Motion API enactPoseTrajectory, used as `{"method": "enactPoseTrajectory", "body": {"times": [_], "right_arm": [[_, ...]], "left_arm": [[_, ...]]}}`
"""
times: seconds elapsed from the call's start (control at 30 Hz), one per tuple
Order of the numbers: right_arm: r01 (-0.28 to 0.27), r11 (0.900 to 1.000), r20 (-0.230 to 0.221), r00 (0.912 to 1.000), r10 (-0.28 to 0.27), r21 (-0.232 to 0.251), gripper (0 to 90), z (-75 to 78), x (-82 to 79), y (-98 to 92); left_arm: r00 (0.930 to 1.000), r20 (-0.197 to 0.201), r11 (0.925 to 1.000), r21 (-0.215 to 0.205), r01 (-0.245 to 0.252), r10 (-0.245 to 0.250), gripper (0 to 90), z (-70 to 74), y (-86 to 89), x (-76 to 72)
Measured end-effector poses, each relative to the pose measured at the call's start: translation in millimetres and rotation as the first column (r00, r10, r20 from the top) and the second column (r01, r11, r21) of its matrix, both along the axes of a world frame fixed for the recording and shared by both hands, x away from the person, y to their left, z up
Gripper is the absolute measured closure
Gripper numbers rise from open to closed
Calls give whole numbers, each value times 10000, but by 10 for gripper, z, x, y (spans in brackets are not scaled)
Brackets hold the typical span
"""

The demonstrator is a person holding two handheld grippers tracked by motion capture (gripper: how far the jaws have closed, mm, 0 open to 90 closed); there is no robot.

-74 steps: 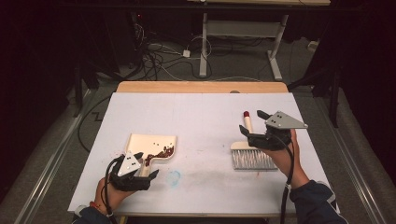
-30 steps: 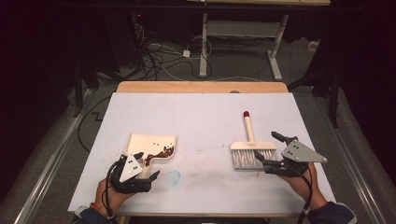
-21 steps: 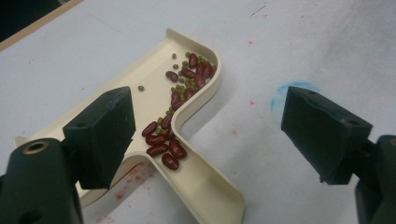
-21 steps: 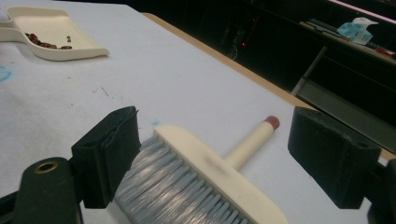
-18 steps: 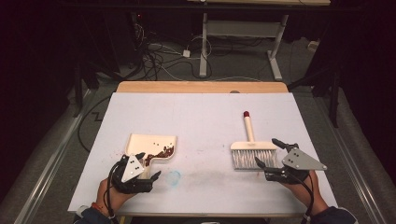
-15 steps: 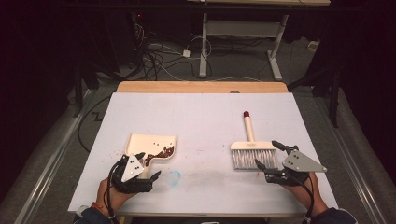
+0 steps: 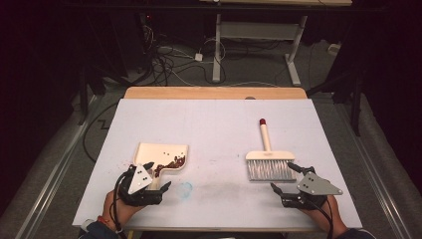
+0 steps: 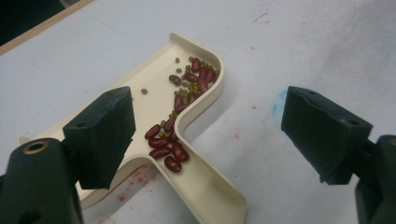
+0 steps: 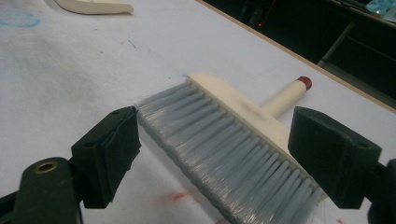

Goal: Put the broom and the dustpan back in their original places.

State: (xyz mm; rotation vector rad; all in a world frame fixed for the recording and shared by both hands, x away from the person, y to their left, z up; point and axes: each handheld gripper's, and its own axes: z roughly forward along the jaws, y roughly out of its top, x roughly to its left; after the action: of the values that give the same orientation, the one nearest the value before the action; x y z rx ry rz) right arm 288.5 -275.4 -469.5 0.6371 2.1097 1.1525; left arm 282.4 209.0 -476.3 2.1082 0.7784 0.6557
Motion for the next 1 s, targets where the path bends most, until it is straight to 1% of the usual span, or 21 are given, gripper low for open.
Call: {"method": "enactPoseTrajectory", "body": {"times": [0.03,0.07,0.1,0.13,0.17,0.3,0.37,0.4,0.43,0.47,0.5,0.6,0.63,0.87,0.9,0.97,1.0], "right_arm": [[12,10000,-13,10000,-12,48,172,1,6,0],[9,9999,-62,10000,-9,111,172,2,13,2],[-19,9999,-76,10000,20,131,171,2,20,3],[-42,9999,-104,9999,44,139,172,1,21,7],[-57,9999,-81,10000,59,139,171,-1,21,11],[-113,9997,-50,9999,114,215,171,18,22,18],[-186,9995,13,9998,186,242,172,32,18,28],[-221,9995,35,9998,221,242,172,36,17,31],[-220,9995,9,9998,220,209,172,38,13,37],[-255,9994,4,9997,255,214,171,37,11,42],[-270,9994,67,9996,269,201,172,41,8,48],[-275,9994,178,9995,272,202,172,66,-10,62],[-264,9994,183,9995,260,232,172,71,-15,63],[-275,9992,303,9992,266,295,172,93,-17,72],[-263,9992,282,9993,255,308,172,94,-16,72],[-275,9991,305,9992,265,317,172,100,-21,71],[-272,9990,315,9992,261,347,172,105,-27,71]], "left_arm": [[9999,-112,10000,-31,1,-1,171,-2,-2,-14],[10000,-5,10000,-6,39,-39,171,-1,1,-17],[10000,-3,10000,31,32,-32,171,-1,4,-24],[9999,-101,10000,3,-8,8,171,-2,7,-32],[10000,0,10000,14,-12,12,171,0,13,-27],[10000,22,10000,88,-9,9,171,-5,15,-30],[10000,16,9999,150,30,-30,171,-4,12,-40],[10000,-82,10000,89,-4,5,171,-5,11,-52],[10000,33,9999,133,31,-31,171,-3,16,-53],[10000,41,9998,193,38,-39,171,-6,18,-59],[10000,-76,9998,199,17,-16,171,-12,18,-75],[10000,66,9999,150,-1,0,171,-1,37,-92],[10000,-56,9999,132,-27,28,171,-4,37,-102],[10000,9,9997,238,6,-6,171,-12,32,-92],[9999,-102,9998,191,-26,28,171,-15,28,-95],[10000,16,9997,261,18,-19,171,-11,22,-85],[10000,-91,9998,209,13,-11,171,-13,13,-90]]}}
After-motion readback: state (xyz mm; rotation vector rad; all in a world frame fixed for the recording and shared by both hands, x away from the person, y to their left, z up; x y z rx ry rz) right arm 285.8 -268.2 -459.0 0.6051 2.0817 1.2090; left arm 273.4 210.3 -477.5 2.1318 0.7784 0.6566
